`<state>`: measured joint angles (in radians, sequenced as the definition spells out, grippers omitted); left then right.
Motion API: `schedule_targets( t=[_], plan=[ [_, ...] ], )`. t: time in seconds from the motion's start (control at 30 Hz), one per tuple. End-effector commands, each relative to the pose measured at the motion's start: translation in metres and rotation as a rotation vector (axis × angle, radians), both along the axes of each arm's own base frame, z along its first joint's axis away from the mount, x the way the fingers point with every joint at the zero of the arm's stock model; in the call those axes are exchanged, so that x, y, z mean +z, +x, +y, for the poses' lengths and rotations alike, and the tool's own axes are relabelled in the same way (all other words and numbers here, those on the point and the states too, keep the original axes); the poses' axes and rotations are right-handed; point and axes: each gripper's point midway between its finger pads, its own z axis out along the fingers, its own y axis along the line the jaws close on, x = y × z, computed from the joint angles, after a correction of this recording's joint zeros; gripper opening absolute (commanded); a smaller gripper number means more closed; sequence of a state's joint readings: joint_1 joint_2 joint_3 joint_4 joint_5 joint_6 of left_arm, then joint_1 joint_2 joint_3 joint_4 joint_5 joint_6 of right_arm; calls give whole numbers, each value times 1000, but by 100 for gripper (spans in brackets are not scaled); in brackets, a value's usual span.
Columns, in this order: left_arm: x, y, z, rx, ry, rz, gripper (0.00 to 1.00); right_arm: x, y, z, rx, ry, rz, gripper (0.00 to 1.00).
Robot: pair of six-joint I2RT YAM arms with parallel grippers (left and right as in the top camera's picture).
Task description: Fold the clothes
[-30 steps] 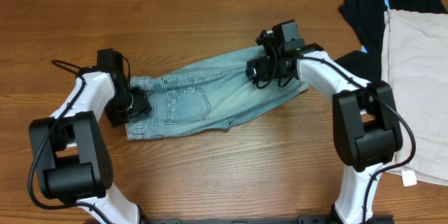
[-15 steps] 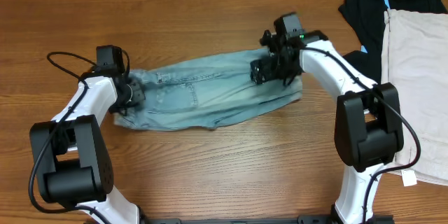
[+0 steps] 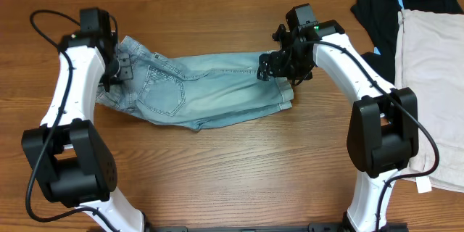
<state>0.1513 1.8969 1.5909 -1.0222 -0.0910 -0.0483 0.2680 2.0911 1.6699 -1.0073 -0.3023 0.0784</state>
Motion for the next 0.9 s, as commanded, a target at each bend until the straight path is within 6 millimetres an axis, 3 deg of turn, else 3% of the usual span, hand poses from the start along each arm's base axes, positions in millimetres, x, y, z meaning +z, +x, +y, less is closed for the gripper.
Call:
schedule_targets(
  t=[0.0, 0.2, 0.27, 0.3, 0.5, 0.73, 0.87],
  plan=[
    [37, 17, -40, -99, -174, -79, 4, 8, 7, -1, -41, 24, -8, 99],
    [42, 12, -109, -248, -236, -51, 4, 24, 17, -12, -92, 76, -27, 99],
    [43, 10, -137, -316, -239, -46, 4, 36, 22, -21, -114, 98, -49, 99],
    [44, 8, -163, -371, -252, -51, 4, 44, 24, -28, -130, 109, -63, 99],
    [56, 14, -230, -432, -308, -132, 4, 53, 25, -55, -188, 108, -63, 100],
    [113, 28, -278, -512, -440, -279, 4, 53, 27, -57, -193, 105, -67, 100],
    [121, 30, -298, -544, -466, -320, 4, 53, 27, -57, -192, 106, -67, 100]
  ],
)
